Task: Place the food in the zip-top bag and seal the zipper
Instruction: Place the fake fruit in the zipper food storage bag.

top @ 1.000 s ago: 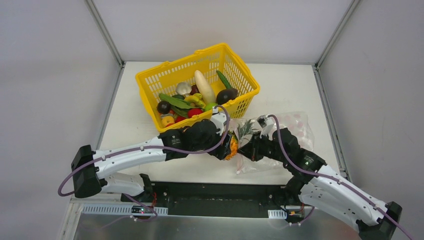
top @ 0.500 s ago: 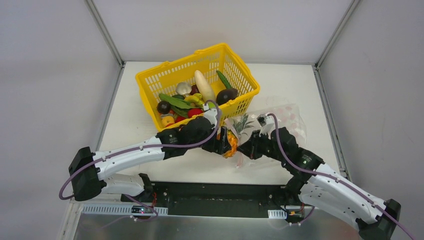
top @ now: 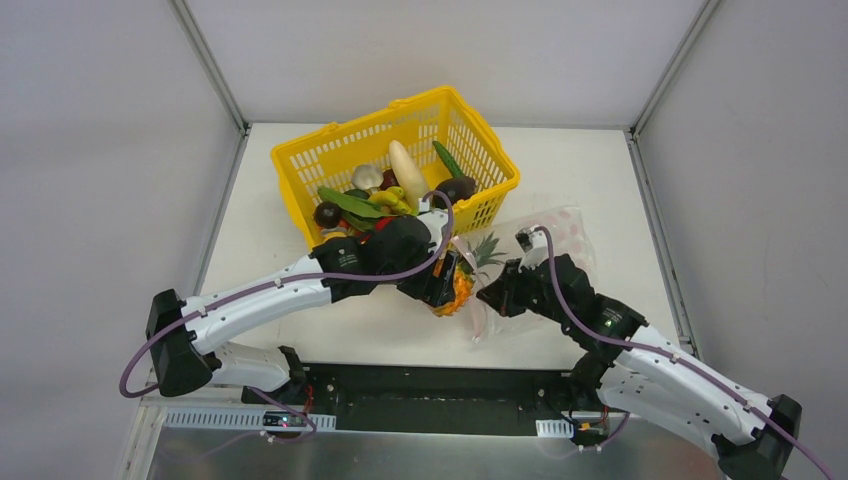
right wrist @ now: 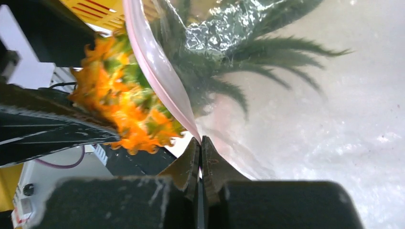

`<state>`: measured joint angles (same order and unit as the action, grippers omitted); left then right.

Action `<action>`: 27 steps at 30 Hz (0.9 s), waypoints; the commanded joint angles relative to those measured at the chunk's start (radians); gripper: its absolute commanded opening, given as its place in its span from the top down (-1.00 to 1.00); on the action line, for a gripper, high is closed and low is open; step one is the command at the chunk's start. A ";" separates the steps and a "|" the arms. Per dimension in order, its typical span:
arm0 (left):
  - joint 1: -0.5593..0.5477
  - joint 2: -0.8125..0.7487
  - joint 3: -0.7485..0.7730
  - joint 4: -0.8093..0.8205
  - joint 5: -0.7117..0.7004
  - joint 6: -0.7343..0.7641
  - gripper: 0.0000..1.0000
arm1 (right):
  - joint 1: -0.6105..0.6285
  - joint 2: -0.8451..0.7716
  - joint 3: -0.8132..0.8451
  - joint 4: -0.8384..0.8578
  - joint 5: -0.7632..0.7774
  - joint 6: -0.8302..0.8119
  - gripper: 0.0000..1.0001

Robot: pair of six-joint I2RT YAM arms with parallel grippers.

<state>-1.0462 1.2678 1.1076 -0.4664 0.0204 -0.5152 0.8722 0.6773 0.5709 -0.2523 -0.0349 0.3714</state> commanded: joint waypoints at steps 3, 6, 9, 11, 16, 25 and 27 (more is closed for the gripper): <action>-0.005 -0.027 0.116 -0.141 -0.002 0.111 0.73 | -0.003 0.006 0.016 -0.009 0.071 -0.012 1.00; -0.005 -0.015 0.102 -0.053 0.047 0.073 0.73 | -0.002 0.019 0.002 0.050 0.027 0.027 1.00; -0.005 0.006 0.036 0.125 0.093 -0.039 0.73 | -0.003 0.018 -0.023 0.138 -0.023 0.079 1.00; -0.004 0.027 -0.015 0.247 0.126 -0.149 0.73 | -0.003 0.012 -0.040 0.190 -0.047 0.099 1.00; 0.004 0.054 -0.157 0.550 0.149 -0.344 0.73 | -0.003 -0.012 -0.043 0.207 -0.068 0.108 1.00; 0.007 0.066 -0.269 0.696 0.020 -0.445 0.79 | -0.004 -0.103 -0.027 0.202 -0.111 0.158 1.00; 0.009 0.063 -0.277 0.685 0.005 -0.440 0.79 | -0.003 -0.107 -0.012 0.173 -0.099 0.164 1.00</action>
<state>-1.0393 1.3102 0.8471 0.0055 0.0868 -0.8421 0.8295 0.5980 0.4923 -0.2974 0.0746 0.4385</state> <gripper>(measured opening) 0.713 0.008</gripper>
